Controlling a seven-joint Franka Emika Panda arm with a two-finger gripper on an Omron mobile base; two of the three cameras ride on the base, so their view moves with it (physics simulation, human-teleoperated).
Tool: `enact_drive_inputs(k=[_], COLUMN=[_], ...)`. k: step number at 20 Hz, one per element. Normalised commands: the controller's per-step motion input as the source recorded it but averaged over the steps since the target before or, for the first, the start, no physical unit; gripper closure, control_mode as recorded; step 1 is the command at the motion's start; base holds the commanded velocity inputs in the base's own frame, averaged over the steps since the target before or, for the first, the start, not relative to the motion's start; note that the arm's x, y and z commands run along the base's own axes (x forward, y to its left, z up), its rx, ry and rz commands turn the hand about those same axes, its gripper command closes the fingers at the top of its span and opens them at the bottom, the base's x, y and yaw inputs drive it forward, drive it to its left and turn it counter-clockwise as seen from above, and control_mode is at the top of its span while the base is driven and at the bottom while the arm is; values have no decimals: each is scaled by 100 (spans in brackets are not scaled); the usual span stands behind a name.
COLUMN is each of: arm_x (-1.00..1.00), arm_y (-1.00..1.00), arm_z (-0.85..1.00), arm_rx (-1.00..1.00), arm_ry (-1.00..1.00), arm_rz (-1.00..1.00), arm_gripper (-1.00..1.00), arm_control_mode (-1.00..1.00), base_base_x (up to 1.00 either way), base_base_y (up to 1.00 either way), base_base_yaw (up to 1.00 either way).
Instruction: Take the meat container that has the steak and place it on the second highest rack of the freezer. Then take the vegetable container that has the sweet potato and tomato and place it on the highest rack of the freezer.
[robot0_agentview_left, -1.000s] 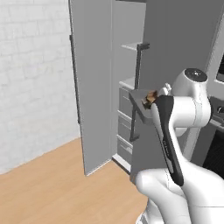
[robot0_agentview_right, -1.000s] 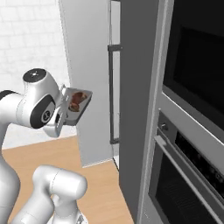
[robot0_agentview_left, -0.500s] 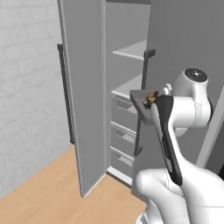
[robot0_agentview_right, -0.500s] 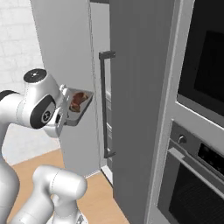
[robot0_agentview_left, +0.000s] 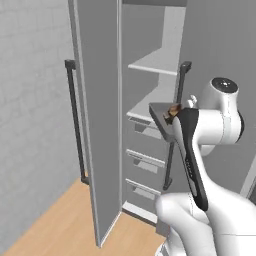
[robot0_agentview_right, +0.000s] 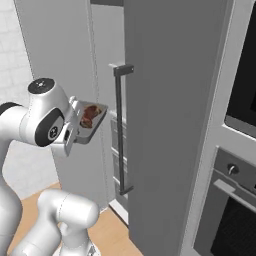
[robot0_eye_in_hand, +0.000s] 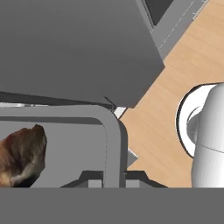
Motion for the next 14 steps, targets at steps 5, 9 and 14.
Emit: enact_drive_inputs(k=[5,9,14], arm_x=[0,0,0], arm_y=[0,0,0], arm_z=[0,0,0], arm_rx=[0,0,0], arm_ry=[0,0,0], arm_rz=[0,0,0], arm_gripper=[100,100,100], arm_control_mode=[100,100,100], base_base_x=[29,18,31], base_base_y=[58,39,40], base_base_yaw=[-31,-27,-33])
